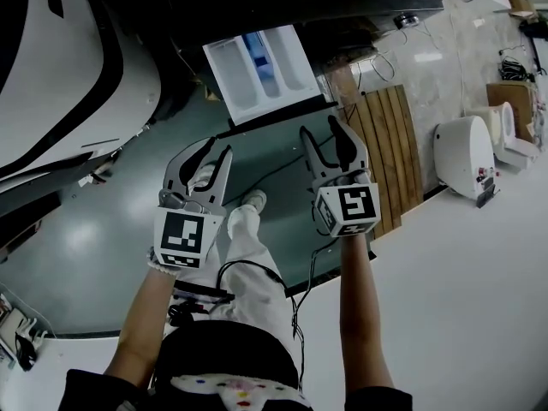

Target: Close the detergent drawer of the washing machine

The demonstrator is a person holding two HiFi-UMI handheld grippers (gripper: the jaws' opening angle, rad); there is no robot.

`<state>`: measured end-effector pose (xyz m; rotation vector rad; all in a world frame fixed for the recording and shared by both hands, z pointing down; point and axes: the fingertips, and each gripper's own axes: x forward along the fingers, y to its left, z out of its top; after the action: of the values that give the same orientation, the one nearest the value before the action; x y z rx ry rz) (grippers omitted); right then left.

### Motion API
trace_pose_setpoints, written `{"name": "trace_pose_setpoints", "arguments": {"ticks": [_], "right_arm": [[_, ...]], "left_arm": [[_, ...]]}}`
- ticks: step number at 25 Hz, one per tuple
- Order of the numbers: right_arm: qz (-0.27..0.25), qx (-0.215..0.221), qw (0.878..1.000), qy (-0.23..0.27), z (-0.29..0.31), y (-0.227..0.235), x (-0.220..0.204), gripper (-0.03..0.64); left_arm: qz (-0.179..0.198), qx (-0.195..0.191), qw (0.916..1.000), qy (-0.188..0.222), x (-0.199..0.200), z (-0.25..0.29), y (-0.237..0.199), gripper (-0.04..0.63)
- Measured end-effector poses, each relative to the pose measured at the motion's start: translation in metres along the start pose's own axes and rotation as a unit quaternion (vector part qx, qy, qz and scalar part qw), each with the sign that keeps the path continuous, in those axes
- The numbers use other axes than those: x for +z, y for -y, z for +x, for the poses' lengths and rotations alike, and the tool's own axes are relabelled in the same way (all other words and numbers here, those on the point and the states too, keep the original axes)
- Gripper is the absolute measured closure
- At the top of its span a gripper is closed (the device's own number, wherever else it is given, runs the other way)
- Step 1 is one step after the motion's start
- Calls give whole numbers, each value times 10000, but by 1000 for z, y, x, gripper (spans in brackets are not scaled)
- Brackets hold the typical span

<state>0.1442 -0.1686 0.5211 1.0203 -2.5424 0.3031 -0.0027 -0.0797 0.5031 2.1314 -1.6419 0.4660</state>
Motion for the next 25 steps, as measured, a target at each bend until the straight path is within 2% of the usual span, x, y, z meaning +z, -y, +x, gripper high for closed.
{"name": "trace_pose_setpoints", "arguments": {"ticks": [15, 19, 25], "right_arm": [[-33, 89, 9999, 35, 19, 16, -10, 405], [-85, 167, 9998, 60, 20, 15, -6, 436], [-110, 55, 9999, 23, 20, 15, -6, 439]], "left_arm": [[-141, 321, 9994, -14, -10, 11, -4, 502], [-280, 374, 9989, 13, -8, 12, -6, 523], [-288, 417, 9987, -8, -8, 12, -6, 525]]}}
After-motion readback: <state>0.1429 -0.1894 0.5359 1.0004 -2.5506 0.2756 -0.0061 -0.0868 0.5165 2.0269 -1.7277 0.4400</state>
